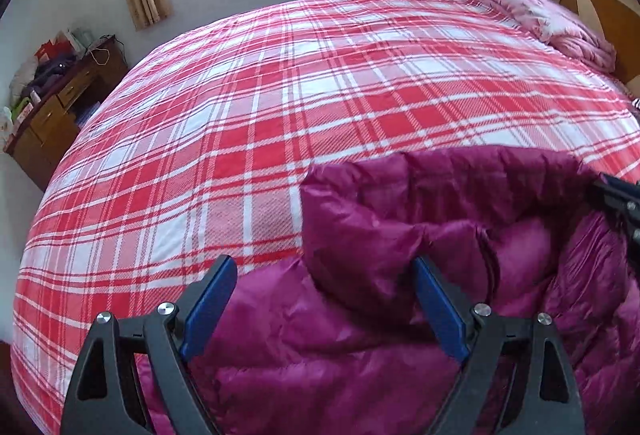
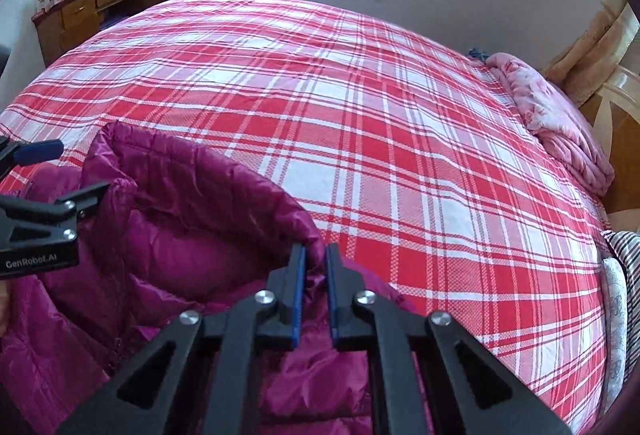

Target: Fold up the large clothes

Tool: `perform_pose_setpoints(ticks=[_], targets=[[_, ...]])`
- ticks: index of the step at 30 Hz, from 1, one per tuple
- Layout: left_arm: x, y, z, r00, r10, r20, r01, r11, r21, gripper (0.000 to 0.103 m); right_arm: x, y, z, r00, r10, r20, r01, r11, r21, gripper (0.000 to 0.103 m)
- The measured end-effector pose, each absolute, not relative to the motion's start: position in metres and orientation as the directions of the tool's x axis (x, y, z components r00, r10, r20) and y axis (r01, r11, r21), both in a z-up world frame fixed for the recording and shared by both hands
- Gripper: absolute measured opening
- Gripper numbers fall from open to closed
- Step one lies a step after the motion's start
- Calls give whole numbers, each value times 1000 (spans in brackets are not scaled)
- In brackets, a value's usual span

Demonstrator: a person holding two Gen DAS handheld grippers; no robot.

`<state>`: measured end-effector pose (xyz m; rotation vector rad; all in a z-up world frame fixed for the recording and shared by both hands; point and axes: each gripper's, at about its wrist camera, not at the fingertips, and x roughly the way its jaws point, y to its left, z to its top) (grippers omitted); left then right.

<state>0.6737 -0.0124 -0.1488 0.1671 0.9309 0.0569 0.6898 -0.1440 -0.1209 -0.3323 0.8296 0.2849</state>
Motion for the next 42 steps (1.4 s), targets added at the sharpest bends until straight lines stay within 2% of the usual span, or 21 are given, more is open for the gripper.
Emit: perform_pose_setpoints(ticks=[3,5,10,15,18,22,30,33,36,38,42], targets=[[660,2,-160,543,149,-827,21,982,190,89,690,-153,-130,633,125,-764,-362,920,-150,11],[653,10,-157,553,158,-818,3,982,191,89,688,-157,-133,636,133,-760,-354,926,-134,11],[640,13,-102,700,81,-710,-57,997,57,89,685,-160,-136,642,146,-753,-340,934,-109,11],[670,-24,-87,715,16,-699,-24,1000,-2,89,683,-159,-135,648,155,-746,-349,931,-110,11],[687,-48,-108,667,66,-742,-17,997,73,89,681,-161,-137,649,164,-743,-350,931,-100,11],[677,-47,-140,607,286,-741,-69,948,310,89,679,-166,-139,650,183,-738,-359,929,-85,11],[634,13,-150,514,328,-793,-82,939,335,89,681,-172,-148,648,196,-736,-342,938,-51,11],[624,22,-130,586,270,-764,-111,961,254,89,681,-173,-152,650,197,-734,-335,941,-45,11],[617,26,-90,717,200,-667,-150,980,132,89,679,-174,-152,657,201,-727,-337,940,-45,11],[629,21,-72,753,202,-627,-171,979,110,89,680,-175,-153,658,208,-724,-340,940,-40,11],[675,7,-82,734,196,-651,-146,981,131,89,679,-180,-156,663,232,-712,-341,940,-12,11]])
